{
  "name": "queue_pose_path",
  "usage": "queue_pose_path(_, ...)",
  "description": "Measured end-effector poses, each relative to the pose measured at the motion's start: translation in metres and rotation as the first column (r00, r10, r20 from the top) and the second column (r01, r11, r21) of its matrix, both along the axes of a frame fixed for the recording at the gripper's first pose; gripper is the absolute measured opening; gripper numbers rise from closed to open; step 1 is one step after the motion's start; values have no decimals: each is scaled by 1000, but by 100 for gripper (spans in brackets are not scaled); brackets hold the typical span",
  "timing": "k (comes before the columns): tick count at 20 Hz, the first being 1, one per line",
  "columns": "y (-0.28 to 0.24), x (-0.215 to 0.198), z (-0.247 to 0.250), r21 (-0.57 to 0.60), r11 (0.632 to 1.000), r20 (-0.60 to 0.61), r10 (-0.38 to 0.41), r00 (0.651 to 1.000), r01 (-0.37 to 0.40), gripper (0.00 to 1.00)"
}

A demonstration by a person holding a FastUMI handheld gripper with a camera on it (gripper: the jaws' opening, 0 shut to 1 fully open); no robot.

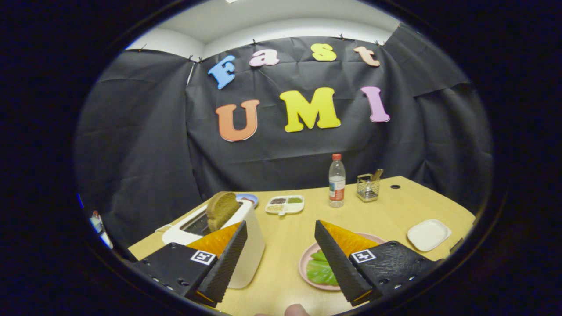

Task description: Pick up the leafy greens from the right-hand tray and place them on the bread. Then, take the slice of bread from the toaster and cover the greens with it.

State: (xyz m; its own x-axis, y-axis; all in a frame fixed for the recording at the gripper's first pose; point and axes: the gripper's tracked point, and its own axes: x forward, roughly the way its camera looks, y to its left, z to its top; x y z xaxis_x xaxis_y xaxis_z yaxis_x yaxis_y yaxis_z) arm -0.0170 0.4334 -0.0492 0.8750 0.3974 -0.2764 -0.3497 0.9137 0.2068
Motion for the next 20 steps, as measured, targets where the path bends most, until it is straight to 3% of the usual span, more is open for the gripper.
queue_pose_path(3, 54, -18, 4, 30, 994, -60, 110, 992, -108, 96)
queue_pose_path(9, 99, 0, 1, -40, 995, -114, 87, 990, -92, 96)
queue_pose_path(13, 111, 22, -10, -79, 996, -153, 23, 988, -35, 81)
queue_pose_path(20, 120, 43, -18, -83, 996, -201, -22, 979, 5, 35)
